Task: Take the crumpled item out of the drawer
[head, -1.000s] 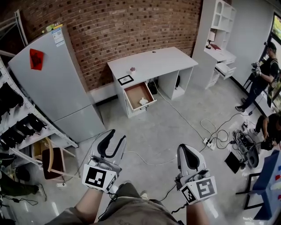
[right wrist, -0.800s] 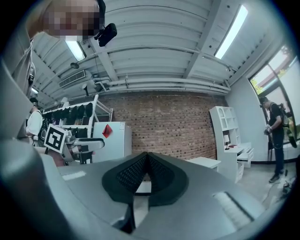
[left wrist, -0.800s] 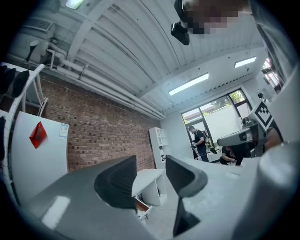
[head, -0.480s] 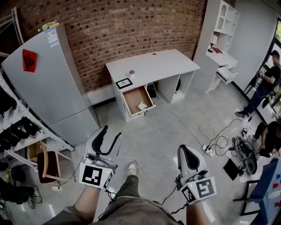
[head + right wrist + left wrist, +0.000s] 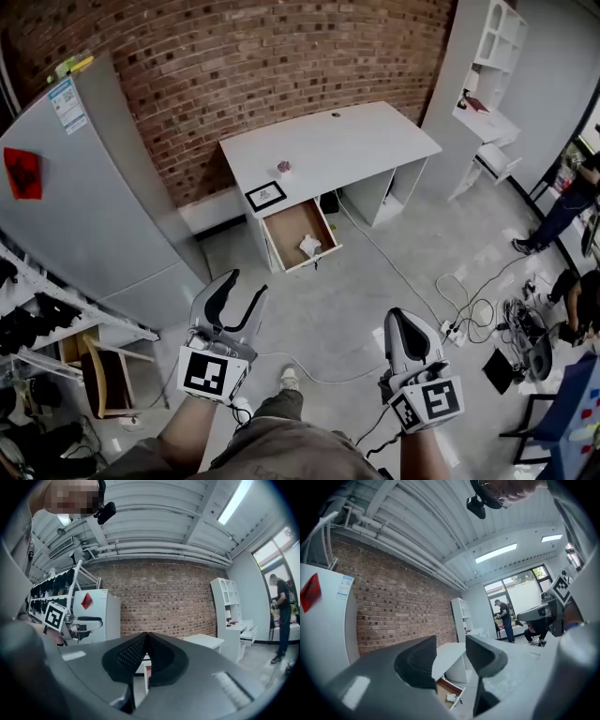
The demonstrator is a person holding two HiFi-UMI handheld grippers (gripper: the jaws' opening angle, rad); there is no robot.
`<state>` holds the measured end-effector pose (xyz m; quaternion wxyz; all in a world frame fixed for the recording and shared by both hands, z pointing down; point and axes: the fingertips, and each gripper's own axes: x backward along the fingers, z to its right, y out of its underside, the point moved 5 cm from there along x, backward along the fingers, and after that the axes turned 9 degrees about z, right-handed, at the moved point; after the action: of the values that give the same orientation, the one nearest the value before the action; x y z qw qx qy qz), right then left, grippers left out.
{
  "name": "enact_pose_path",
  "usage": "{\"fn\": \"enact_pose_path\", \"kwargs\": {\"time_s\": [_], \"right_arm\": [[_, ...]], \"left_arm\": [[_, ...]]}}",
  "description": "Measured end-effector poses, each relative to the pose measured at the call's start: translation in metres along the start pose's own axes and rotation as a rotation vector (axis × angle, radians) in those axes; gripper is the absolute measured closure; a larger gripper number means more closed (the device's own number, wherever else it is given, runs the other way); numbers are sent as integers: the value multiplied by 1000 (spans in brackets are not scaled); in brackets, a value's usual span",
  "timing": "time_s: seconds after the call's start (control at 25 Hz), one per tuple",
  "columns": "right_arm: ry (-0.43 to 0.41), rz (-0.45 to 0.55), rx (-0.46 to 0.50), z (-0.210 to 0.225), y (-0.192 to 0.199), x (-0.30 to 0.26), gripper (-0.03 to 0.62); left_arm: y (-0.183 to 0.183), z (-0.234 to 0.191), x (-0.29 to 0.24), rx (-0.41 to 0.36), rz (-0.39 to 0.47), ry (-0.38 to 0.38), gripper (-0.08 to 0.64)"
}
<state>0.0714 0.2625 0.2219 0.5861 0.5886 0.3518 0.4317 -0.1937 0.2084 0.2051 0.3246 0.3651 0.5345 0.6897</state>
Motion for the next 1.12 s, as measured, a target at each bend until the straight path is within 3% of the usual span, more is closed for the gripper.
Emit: {"fn": "enact_pose_path", "kwargs": {"time_s": [0.2,0.48,0.8,1.12], "right_arm": [[52,10,-16,20,4,-75,565],[115,-46,7,54,19,-127,565],[113,-92,-20,102,55,-176,565],[40,-110,-79,175,83,-238,565]], "left_arm": [[34,-47,-65,1,-41,67,376],[69,-75,-134,-13,-56,136,376],[123,-85,-192,9,-151,126,376],[162,-80,-270,12,-234,79,376]]}}
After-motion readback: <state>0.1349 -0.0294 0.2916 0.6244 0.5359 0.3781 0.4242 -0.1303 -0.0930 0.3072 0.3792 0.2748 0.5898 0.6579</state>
